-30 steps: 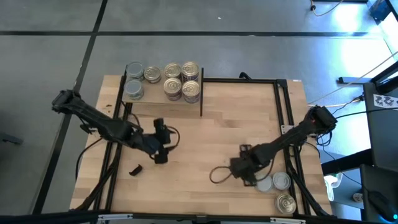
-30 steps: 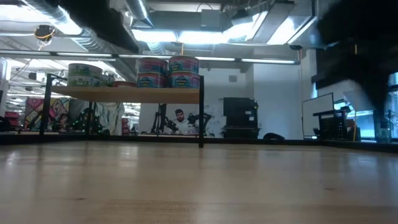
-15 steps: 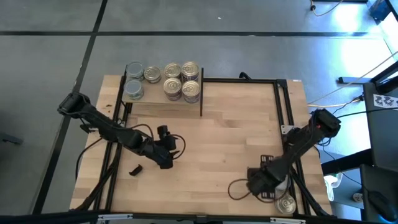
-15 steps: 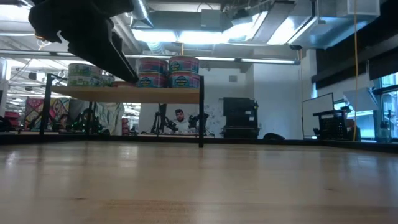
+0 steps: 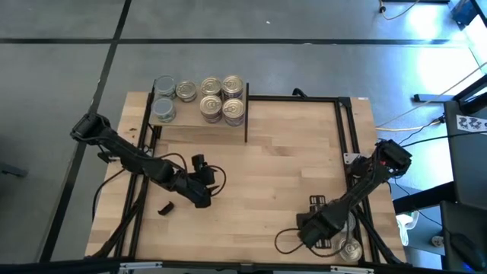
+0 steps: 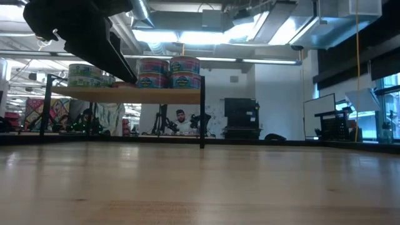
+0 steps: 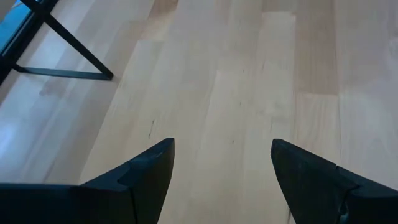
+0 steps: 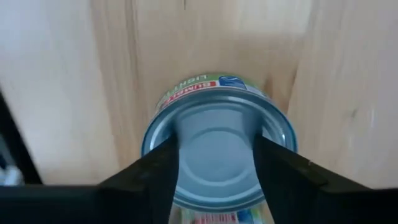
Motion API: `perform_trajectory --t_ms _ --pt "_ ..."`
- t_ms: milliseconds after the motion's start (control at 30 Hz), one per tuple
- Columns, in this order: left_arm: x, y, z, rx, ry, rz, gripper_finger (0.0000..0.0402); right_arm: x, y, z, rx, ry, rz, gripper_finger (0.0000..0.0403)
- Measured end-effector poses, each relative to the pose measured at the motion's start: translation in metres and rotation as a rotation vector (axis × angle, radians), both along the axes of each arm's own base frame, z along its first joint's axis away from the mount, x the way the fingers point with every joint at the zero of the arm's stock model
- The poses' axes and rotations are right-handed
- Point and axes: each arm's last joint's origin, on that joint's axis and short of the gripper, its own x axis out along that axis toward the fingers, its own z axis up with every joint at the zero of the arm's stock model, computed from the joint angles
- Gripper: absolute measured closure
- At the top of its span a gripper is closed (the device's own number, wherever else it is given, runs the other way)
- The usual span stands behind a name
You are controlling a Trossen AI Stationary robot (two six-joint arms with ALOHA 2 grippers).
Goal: Stack canned seafood by type on shelf
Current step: Put the green tuna can on the shelf
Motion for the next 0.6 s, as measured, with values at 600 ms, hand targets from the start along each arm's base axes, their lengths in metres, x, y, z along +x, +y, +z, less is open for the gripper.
perform_trajectory --t_ms 600 --pt "0.0 0.0 0.0 -0.023 -0.011 0.023 0.0137 0.096 -0.077 -0.01 -0.073 -0.429 -0.13 0.0205"
